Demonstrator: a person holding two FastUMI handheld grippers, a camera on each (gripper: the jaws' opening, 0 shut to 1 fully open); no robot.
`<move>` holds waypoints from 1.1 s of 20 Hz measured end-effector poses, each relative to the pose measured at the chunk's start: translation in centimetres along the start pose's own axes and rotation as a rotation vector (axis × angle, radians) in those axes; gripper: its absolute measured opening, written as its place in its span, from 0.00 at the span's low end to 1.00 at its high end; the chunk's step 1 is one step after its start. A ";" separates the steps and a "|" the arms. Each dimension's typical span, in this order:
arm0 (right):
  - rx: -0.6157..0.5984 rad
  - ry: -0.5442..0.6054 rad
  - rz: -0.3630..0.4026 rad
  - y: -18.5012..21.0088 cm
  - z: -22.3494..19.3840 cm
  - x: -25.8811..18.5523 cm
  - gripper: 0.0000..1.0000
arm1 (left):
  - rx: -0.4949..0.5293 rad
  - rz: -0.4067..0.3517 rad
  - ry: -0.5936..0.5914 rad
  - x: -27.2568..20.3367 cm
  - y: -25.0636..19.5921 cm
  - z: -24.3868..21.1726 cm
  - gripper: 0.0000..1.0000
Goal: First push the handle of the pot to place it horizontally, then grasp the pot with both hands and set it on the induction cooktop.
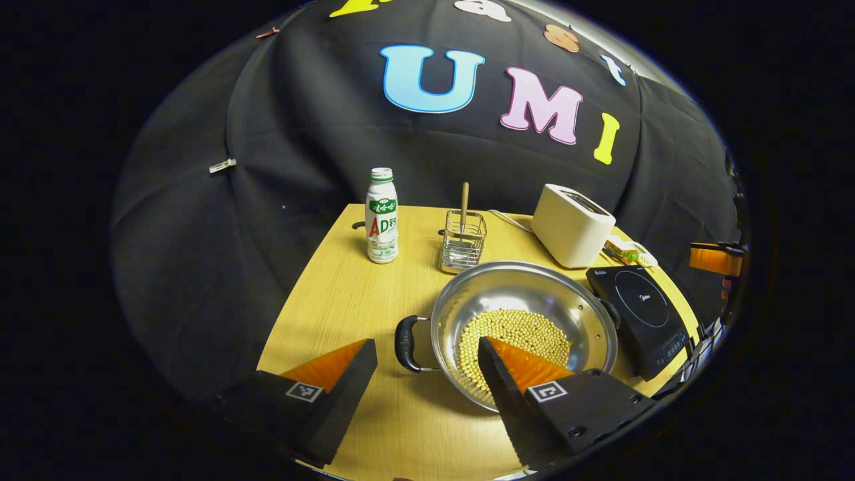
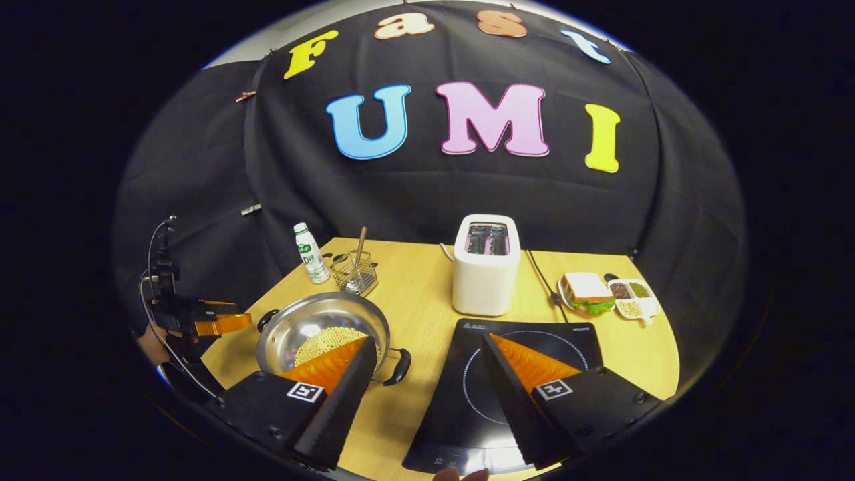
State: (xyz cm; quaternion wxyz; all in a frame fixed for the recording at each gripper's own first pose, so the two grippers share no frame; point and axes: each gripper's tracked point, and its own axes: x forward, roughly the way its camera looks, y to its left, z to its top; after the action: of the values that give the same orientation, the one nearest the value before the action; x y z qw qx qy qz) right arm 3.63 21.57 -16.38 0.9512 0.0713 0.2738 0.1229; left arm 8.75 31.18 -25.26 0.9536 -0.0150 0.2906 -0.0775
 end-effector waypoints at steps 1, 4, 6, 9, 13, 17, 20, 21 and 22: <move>0.006 0.020 0.013 0.6 -0.4 1.0 0.99 | 0.001 -0.001 0.009 0.6 0.1 0.0 0.95; 0.032 0.077 0.030 1.9 -1.7 4.2 0.99 | 0.000 -0.006 0.045 2.6 0.5 -0.5 0.96; 0.055 0.122 0.039 3.0 -3.0 6.2 0.99 | 0.003 0.003 0.074 3.9 1.1 -0.9 0.95; 0.084 0.189 0.036 3.7 -5.4 8.6 0.98 | -0.008 -0.007 0.097 5.5 1.2 -1.5 0.95; 0.114 0.289 0.004 4.0 -9.0 11.4 0.99 | -0.037 -0.005 0.133 7.2 1.5 -2.7 0.95; 0.119 0.359 -0.010 4.4 -11.6 13.5 0.99 | -0.060 -0.007 0.150 8.4 1.6 -3.2 0.94; 0.127 0.396 -0.016 4.6 -12.8 14.7 0.98 | -0.066 -0.022 0.161 8.8 1.3 -3.5 0.90; 0.127 0.415 -0.017 4.8 -13.4 14.8 0.99 | -0.068 -0.022 0.161 9.0 1.3 -3.5 0.83; 0.133 0.434 -0.013 4.9 -14.0 15.0 0.95 | -0.068 -0.023 0.164 9.1 1.3 -3.6 0.80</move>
State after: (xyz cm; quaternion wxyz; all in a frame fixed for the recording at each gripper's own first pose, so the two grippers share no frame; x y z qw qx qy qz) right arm 7.44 31.27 -34.68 0.8639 0.1040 0.4801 0.1110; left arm 14.37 31.08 -33.36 0.9246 -0.0442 0.3699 -0.0794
